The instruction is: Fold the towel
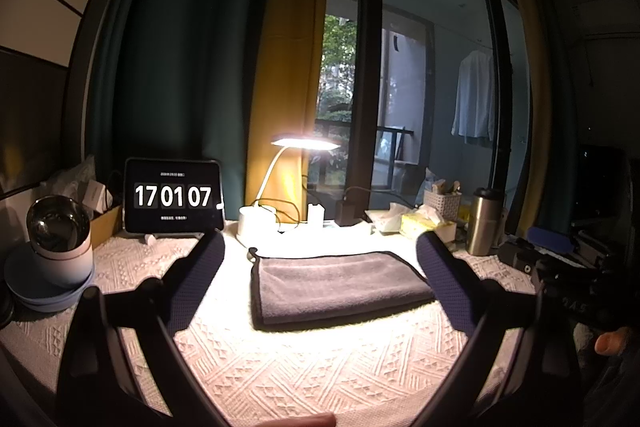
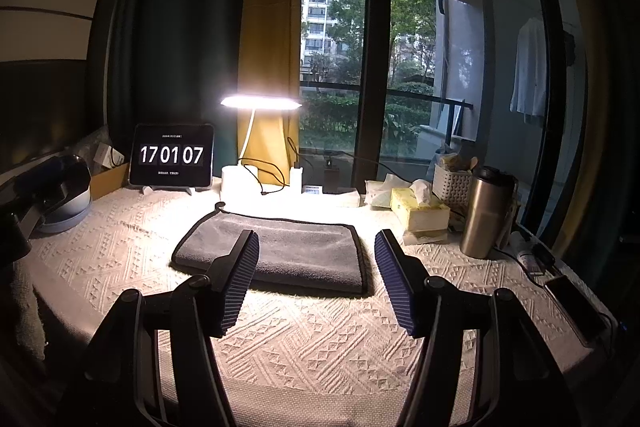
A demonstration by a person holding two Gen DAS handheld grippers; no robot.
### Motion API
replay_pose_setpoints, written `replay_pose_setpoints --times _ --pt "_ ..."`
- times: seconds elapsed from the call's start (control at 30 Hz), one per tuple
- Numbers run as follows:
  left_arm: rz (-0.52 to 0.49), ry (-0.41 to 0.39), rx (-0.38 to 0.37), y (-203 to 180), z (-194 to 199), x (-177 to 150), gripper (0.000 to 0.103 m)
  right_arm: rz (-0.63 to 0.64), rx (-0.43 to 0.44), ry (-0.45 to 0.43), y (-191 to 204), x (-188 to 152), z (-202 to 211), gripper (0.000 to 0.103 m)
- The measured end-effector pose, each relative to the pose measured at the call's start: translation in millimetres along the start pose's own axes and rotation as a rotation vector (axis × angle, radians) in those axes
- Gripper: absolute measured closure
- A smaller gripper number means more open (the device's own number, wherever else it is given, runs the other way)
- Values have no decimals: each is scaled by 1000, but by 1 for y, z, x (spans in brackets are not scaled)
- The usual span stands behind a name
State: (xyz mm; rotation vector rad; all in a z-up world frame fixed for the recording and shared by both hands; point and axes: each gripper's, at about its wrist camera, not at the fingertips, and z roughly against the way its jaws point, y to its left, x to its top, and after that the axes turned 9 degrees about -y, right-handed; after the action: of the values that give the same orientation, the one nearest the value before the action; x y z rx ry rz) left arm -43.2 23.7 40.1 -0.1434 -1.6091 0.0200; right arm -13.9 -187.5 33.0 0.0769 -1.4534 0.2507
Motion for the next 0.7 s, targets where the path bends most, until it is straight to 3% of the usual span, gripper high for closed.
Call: replay_pose_setpoints --times 0.7 --pt "-2 -1 -3 -2 0 0 6 2 3 -2 1 -2 -1 39"
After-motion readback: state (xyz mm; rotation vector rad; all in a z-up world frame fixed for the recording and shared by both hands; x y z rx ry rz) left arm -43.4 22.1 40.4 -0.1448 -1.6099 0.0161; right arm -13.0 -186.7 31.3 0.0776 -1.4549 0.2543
